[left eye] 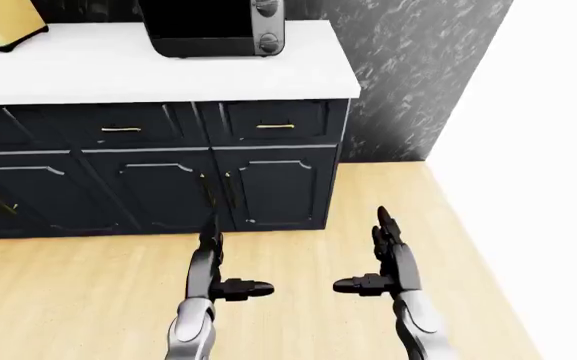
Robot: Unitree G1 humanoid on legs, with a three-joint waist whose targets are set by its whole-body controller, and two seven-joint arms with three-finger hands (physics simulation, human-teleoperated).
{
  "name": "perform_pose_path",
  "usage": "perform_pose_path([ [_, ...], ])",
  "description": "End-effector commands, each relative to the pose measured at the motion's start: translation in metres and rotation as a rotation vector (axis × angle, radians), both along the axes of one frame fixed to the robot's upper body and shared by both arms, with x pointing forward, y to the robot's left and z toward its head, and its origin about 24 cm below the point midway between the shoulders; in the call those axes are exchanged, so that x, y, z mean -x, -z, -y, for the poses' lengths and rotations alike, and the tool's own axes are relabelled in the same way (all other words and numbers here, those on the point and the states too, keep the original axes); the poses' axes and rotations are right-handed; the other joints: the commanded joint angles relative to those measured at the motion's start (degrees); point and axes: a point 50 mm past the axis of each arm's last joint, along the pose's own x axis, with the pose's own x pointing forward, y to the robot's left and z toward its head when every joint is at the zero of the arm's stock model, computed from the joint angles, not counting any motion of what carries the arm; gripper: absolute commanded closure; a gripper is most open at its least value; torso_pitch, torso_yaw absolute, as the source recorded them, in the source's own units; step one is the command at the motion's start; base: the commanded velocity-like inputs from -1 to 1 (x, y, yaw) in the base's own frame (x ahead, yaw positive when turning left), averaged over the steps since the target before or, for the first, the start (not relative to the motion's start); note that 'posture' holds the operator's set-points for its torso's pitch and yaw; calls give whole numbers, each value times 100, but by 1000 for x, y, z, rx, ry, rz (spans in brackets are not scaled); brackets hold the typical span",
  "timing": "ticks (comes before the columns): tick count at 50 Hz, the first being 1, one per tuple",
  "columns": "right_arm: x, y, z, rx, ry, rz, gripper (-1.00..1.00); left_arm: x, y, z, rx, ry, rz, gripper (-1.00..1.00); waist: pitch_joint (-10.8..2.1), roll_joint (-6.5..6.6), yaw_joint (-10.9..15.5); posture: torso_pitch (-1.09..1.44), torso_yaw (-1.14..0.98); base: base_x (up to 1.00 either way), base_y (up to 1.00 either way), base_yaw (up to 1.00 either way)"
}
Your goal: Open the toaster oven door.
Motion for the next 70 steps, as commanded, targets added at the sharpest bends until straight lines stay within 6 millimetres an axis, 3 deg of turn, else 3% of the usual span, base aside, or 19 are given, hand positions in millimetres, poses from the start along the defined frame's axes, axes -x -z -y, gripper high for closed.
perform_pose_path([
  [1,-10,-35,-1,-2,-10,170,-100,-10,-32,3,-13,11,181,-100,-5,-45,-12,0,0,0,0,0],
  [3,-11,-36,0,-5,-8,168,-100,-12,-34,2,-16,9,187,-100,-355,-10,41,0,0,0,0,0],
  [4,-11,-36,1,-5,-8,169,-100,-12,-35,3,-18,7,191,-100,-299,-11,41,0,0,0,0,0],
  [5,-13,-33,3,-6,-5,170,-100,-12,-38,3,-23,8,196,-100,-98,-40,35,0,0,0,0,0],
  [7,-11,-38,2,-5,-4,175,-100,-11,-42,2,-25,10,199,-100,-403,-45,29,0,0,0,0,0],
  [8,-10,-40,1,-3,-6,176,-100,-11,-43,2,-27,9,202,-100,-439,-50,35,0,0,0,0,0],
  [24,-15,-84,1,5,0,243,-100,-11,-76,-2,-68,-9,279,-100,-531,-22,53,0,0,0,0,0],
  [26,-19,-105,1,20,8,274,-100,-10,-108,-4,-75,-14,334,-100,-545,-21,52,0,0,0,0,0],
  [42,-18,-174,4,4,2,395,-100,-4,-198,-7,-108,-18,480,-100,-465,-15,57,0,0,0,0,0],
  [45,-18,-178,3,0,-5,401,-100,-2,-198,-7,-91,-20,487,-100,-429,-16,55,0,0,0,0,0],
  [46,-18,-179,2,1,-9,404,-100,-3,-198,-7,-90,-19,487,-100,-541,15,45,0,0,12,0,0],
  [49,-17,-178,2,-6,-9,405,-100,-2,-195,-6,-82,-11,481,-100,-245,23,44,0,0,24,0,0],
  [54,-17,-181,0,-8,-23,411,-100,-2,-195,-6,-81,-9,479,-100,-196,-167,33,0,0,26,0,0],
  [58,-17,-182,-2,-14,-31,414,-100,-1,-193,-7,-78,-13,475,-100,-193,-62,14,0,0,34,0,0],
  [62,-17,-180,-2,-18,-35,414,-100,0,-191,-8,-83,-18,472,-100,-205,148,2,0,0,33,0,0],
  [65,-17,-178,-2,-22,-38,412,-100,-1,-189,-6,-83,-14,470,-100,-312,604,0,0,0,34,0,0],
  [66,-18,-177,-2,-22,-36,411,-100,-1,-188,-5,-83,-13,468,-100,-209,346,75,0,0,35,0,0],
  [67,-18,-176,-1,-24,-37,410,-100,0,-188,-5,-84,-13,468,-100,-191,442,3,0,0,34,0,0],
  [70,-17,-176,-1,-27,-37,411,-100,1,-187,-6,-83,-15,467,-100,-299,343,64,0,0,33,0,0],
])
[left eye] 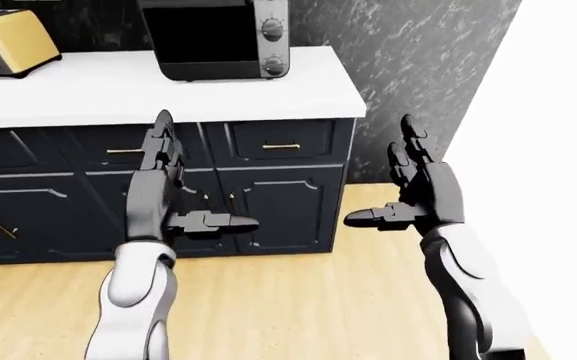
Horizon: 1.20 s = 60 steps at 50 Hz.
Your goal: Open the toaster oven door.
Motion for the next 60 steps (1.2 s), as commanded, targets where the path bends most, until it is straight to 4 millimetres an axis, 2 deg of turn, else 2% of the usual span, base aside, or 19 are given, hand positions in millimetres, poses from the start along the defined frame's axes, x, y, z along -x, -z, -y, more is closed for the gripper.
perform_pose_path([
  [1,4,-21,2,5,16,119,-100,4,-16,4,-6,22,98,-100,-95,-22,-13,0,0,34,0,0],
  [5,4,-18,1,3,12,116,-100,4,-14,7,-6,28,97,-100,-68,-282,51,0,0,34,0,0],
  [8,4,-18,2,2,14,117,-100,4,-15,6,-6,26,99,-100,-200,-749,66,0,0,34,0,0],
  [9,4,-18,2,2,14,117,-100,4,-15,6,-5,25,98,-100,-98,-527,-23,0,0,34,0,0],
  [12,5,-19,2,2,13,117,-100,5,-15,6,-6,25,100,-100,-63,-611,-66,0,0,34,0,0],
  [18,6,-21,0,3,10,119,-100,5,-16,6,-5,24,100,-100,-9,-278,-130,0,0,34,0,0],
  [21,6,-22,0,4,9,119,-100,4,-15,6,-5,24,100,-100,-126,99,-172,0,0,35,0,0],
  [22,6,-21,0,4,9,118,-100,4,-15,6,-6,25,100,-100,-305,307,-168,0,0,35,0,0],
  [23,6,-21,-1,4,8,117,-100,4,-15,6,-5,24,100,-100,-92,72,-81,0,0,35,0,0],
  [24,6,-21,-1,4,8,117,-100,4,-15,6,-5,24,100,-100,-38,155,-105,0,0,35,0,0],
  [31,5,-20,-1,4,7,117,-100,4,-14,5,-3,21,97,-100,-71,-181,42,0,0,34,0,0],
  [36,4,-20,-1,2,4,119,-100,3,-14,4,-3,21,98,-100,-240,-669,74,0,0,34,0,0],
  [37,4,-20,-1,3,3,119,-100,3,-14,4,-2,21,98,-100,-119,-575,-3,0,0,34,0,0],
  [38,4,-19,-1,3,3,119,-100,3,-14,4,-3,21,99,-100,-58,-655,22,0,0,34,0,0],
  [45,5,-19,-2,-34,-14,113,-100,3,-13,6,-1,23,98,-100,-46,-334,-120,0,0,34,0,0],
  [49,7,-20,-3,-38,-22,118,-100,4,-14,6,-1,23,98,-100,-185,161,-167,0,0,28,0,0],
  [52,7,-20,-3,-44,-26,121,-100,4,-13,6,-1,22,98,-100,-95,130,-77,0,0,8,0,0],
  [58,8,-21,-4,-56,-36,131,-100,5,-13,6,-1,23,98,-100,-16,-200,-53,0,0,0,0,0],
  [60,7,-20,-3,-51,-31,130,-100,5,-13,6,-1,23,98,-100,-127,-377,-28,0,0,0,4,0],
])
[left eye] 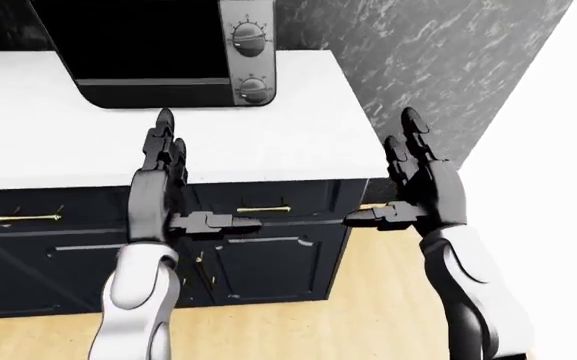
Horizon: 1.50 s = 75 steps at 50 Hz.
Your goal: Open the toaster oven door.
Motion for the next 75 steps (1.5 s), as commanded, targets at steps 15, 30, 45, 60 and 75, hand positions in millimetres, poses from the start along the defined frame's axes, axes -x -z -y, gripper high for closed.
perform_pose_path([
  [15,4,-15,1,-12,4,80,-100,2,-11,3,-2,16,75,-100,-252,615,-14,0,0,0,1,14],
  [30,1,-13,-1,23,1,88,-100,5,-13,1,-4,12,74,-100,-137,247,-29,0,0,4,0,0],
  [45,-3,-12,-5,20,-14,89,-100,8,-11,-3,-4,-2,71,-100,-63,200,59,0,0,38,2,0],
  [60,-2,-16,-3,24,-9,102,-100,12,-11,-4,3,-7,74,-100,-232,600,-22,0,0,14,4,0],
  [75,2,-24,-2,29,2,126,-100,38,-17,-20,3,-92,188,-100,-237,179,-13,0,0,0,0,0],
])
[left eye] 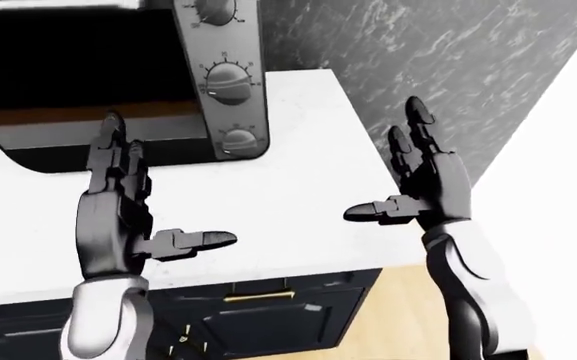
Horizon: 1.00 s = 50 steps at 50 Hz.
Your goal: Open the toaster oven door.
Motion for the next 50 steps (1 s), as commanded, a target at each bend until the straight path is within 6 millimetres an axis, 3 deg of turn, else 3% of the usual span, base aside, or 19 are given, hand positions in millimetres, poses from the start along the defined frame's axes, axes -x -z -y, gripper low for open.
perform_pose_path([
  [1,4,-14,-2,-1,-13,78,-100,6,-10,2,-24,5,81,-100,-91,-7,1,0,0,0,0,0],
  [6,3,-13,-3,-1,-14,77,-100,9,-11,0,-52,2,103,-100,-144,17,-5,-1,0,0,0,0],
  [12,3,-13,-3,-3,-17,76,-100,11,-15,2,-28,23,117,-100,-315,8,-13,-7,0,0,0,0],
  [20,3,-13,-3,-14,-26,77,-100,13,-18,4,-29,25,123,-100,-635,1,-14,-15,0,0,0,0],
  [26,3,-11,-3,-18,-29,72,-100,13,-18,4,-31,24,122,-100,-951,20,27,-21,0,0,0,4],
  [29,3,-11,-4,-20,-31,71,-100,13,-18,4,-32,23,122,-100,-835,-48,83,-24,0,0,0,83],
  [34,4,-12,-4,-23,-30,73,-100,14,-18,5,-32,25,123,-100,-914,-30,194,-29,0,0,0,94],
  [36,4,-13,-4,-24,-36,73,-100,13,-18,5,-33,26,123,-100,-1004,-9,156,-31,0,0,0,25],
  [38,4,-13,-4,-25,-34,76,-100,13,-18,5,-35,26,123,-100,-1248,-17,230,-33,0,0,0,0],
  [41,4,-14,-2,-23,-20,80,-100,12,-19,5,-42,26,123,-100,-1420,-19,271,-33,0,0,0,0],
  [50,4,-14,-1,-12,-10,84,-100,13,-21,6,-47,27,128,-100,-1660,13,239,-36,0,0,0,0],
])
